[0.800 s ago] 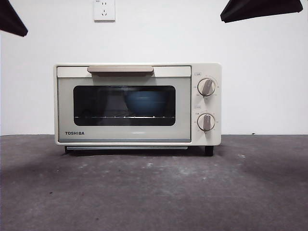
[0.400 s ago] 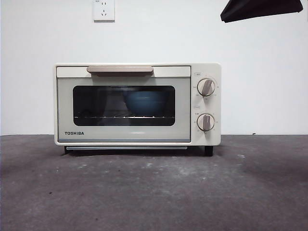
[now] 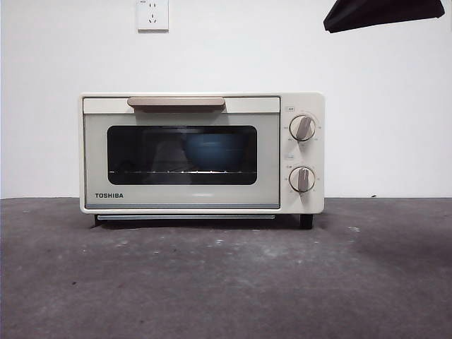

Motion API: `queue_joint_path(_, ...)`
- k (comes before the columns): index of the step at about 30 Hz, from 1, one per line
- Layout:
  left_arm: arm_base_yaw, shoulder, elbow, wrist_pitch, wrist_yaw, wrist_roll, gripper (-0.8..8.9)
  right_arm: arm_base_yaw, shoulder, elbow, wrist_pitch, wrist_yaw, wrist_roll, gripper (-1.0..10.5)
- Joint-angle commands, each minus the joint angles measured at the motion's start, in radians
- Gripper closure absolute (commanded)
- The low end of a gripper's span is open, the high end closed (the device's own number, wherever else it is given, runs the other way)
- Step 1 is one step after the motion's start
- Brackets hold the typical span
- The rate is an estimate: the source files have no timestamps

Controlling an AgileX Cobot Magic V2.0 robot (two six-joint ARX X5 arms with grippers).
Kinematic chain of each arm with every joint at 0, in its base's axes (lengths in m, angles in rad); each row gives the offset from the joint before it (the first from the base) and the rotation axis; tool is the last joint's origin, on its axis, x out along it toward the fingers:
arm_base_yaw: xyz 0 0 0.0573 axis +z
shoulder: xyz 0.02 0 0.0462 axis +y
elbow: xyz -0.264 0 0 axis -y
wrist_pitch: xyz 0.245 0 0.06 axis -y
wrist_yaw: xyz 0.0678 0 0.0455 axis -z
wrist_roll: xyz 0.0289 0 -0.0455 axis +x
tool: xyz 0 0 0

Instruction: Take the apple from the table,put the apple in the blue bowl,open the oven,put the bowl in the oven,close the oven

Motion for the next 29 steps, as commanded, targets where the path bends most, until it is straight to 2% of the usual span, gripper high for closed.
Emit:
queue_joint_path(1, 0.002, -0.047, -0.06, 0.002, -0.003, -0.019, 8.06, 0.007, 0.005, 0.006, 0.01, 0.003, 0.01, 9.4)
queue_joint_path(10, 0.002, -0.177, -0.168, -0.058, -0.008, -0.019, 8.06, 0.007, 0.005, 0.006, 0.01, 0.003, 0.009, 9.4)
queue_joint_path(13, 0.002, -0.213, -0.204, -0.058, -0.008, -0.046, 8.06, 0.007, 0.005, 0.006, 0.01, 0.003, 0.01, 9.4)
queue_joint_path(20, 0.002, -0.215, -0.216, -0.148, -0.01, -0.076, 8.06, 0.007, 0.005, 0.006, 0.01, 0.003, 0.01, 9.4)
queue_joint_path(23, 0.002, -0.215, -0.216, -0.146, -0.01, -0.102, 8.06, 0.007, 0.005, 0.006, 0.01, 0.003, 0.01, 9.4)
queue_joint_path(29, 0.002, -0.215, -0.216, -0.146, -0.01, -0.101, 8.06, 0.007, 0.005, 0.006, 0.01, 0.003, 0.01, 9.4)
